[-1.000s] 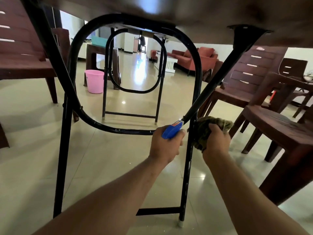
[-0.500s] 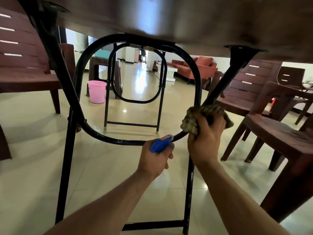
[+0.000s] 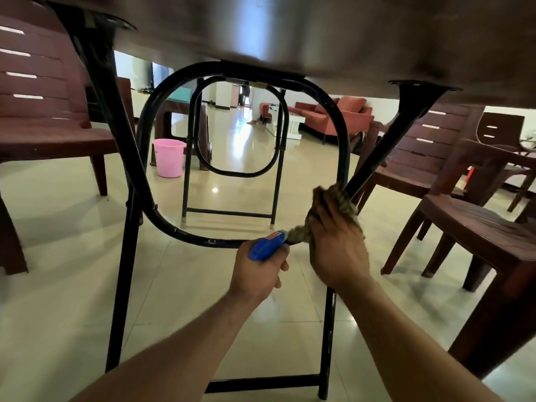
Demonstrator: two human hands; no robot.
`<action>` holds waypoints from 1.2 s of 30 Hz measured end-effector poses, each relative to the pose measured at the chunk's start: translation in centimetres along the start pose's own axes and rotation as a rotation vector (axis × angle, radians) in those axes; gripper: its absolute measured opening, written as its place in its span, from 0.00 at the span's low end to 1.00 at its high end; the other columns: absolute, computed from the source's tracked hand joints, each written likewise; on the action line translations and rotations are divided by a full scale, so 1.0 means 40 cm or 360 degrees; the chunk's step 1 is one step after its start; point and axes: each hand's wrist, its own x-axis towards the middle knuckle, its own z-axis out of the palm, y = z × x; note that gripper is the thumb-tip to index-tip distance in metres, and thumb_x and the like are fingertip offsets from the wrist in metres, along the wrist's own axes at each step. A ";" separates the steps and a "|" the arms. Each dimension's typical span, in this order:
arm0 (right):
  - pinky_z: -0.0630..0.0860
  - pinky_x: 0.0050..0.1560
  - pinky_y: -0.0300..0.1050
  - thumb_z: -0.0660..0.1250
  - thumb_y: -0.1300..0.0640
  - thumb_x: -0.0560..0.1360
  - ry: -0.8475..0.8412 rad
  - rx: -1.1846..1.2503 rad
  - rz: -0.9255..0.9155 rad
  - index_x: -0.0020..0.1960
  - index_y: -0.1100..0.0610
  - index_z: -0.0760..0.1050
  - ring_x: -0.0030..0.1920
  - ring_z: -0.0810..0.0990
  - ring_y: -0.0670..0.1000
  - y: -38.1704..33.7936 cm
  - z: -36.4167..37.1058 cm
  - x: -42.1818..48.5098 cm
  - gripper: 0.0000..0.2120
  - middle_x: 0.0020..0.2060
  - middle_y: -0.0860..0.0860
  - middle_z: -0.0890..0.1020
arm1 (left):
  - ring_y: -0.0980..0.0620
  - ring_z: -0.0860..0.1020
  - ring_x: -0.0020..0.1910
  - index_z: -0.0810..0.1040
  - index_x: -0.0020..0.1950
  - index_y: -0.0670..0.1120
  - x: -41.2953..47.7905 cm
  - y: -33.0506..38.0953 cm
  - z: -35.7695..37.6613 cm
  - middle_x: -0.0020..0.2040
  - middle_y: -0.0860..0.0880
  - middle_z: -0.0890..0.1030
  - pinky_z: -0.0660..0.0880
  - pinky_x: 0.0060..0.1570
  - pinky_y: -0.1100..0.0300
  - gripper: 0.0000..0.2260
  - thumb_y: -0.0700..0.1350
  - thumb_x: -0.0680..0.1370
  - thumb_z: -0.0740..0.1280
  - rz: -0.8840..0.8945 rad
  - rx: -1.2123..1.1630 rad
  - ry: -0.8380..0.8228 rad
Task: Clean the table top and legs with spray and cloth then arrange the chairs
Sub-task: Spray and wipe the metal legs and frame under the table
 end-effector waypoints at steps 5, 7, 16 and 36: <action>0.65 0.71 0.52 0.61 0.53 0.80 -0.0036 0.0241 0.0028 0.73 0.51 0.69 0.70 0.71 0.54 0.022 -0.001 -0.039 0.22 0.71 0.50 0.74 | 0.49 0.75 0.26 0.84 0.50 0.44 0.000 -0.010 -0.006 0.34 0.41 0.81 0.75 0.27 0.60 0.03 0.42 0.79 0.71 -0.0013 0.0022 -0.0001; 0.54 0.77 0.55 0.60 0.54 0.80 0.0223 0.0183 0.0052 0.78 0.52 0.62 0.78 0.59 0.54 0.043 -0.007 -0.017 0.26 0.79 0.51 0.61 | 0.50 0.76 0.28 0.83 0.54 0.43 -0.002 -0.015 -0.002 0.35 0.42 0.81 0.75 0.27 0.59 0.05 0.42 0.79 0.71 -0.0026 -0.0007 -0.0006; 0.64 0.74 0.64 0.60 0.68 0.79 0.0301 0.1210 0.0430 0.82 0.50 0.47 0.81 0.46 0.51 -0.031 0.115 -0.115 0.38 0.81 0.44 0.42 | 0.52 0.74 0.24 0.84 0.49 0.43 -0.001 -0.007 0.017 0.35 0.40 0.82 0.74 0.27 0.61 0.05 0.44 0.80 0.70 -0.0016 0.0038 -0.0026; 0.56 0.78 0.56 0.57 0.67 0.80 -0.0273 0.1039 0.0833 0.80 0.55 0.33 0.80 0.40 0.55 -0.077 0.136 -0.235 0.40 0.79 0.53 0.33 | 0.54 0.76 0.26 0.80 0.38 0.47 -0.058 -0.060 0.027 0.36 0.44 0.83 0.75 0.30 0.65 0.12 0.48 0.81 0.69 -0.0134 0.0399 -0.0265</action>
